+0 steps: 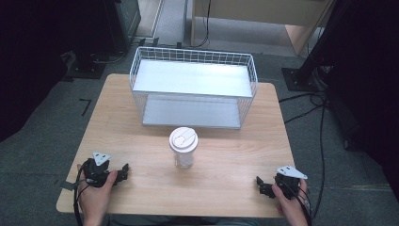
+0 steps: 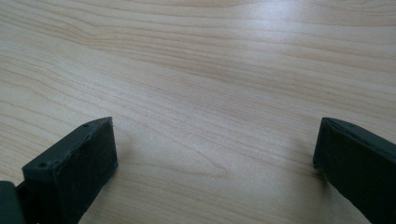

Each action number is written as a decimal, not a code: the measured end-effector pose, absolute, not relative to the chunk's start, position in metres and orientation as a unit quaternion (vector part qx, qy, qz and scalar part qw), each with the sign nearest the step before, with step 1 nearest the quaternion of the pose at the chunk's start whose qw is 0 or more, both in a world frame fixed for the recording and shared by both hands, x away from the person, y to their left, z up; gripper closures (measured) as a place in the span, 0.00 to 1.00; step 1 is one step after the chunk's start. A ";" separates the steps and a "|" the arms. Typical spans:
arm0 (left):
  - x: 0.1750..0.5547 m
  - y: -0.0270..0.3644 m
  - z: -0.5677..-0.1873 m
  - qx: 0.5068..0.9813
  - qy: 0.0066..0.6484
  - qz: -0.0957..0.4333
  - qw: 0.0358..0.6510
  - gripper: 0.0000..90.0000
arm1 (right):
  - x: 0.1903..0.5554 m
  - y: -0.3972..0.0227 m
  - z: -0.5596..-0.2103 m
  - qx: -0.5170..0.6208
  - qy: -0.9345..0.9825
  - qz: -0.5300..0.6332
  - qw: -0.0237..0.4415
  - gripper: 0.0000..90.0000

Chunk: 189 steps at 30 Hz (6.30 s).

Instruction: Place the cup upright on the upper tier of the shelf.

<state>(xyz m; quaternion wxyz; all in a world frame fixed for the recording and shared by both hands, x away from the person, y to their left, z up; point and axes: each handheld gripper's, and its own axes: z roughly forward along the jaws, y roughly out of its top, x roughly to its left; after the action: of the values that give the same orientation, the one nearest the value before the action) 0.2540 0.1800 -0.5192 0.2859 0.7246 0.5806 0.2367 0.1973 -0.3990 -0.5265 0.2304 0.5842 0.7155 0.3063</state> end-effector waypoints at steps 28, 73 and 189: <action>0.252 0.181 -0.519 0.729 0.575 0.234 0.288 0.01 | 0.203 -0.318 -0.453 0.502 0.732 0.405 0.218 0.00; 0.249 0.173 -0.519 0.730 0.576 0.234 0.286 0.01 | 0.241 -0.168 -0.458 0.419 0.750 0.487 0.157 0.00; 0.249 0.173 -0.519 0.729 0.575 0.235 0.286 0.01 | 0.360 -0.207 -0.291 0.454 0.553 0.553 0.426 0.18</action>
<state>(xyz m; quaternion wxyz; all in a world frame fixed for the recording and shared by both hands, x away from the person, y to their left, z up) 0.2494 0.1731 -0.5191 0.2863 0.7294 0.5752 0.2350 0.3596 -0.2075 -0.2909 0.4264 0.4545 0.5526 0.5535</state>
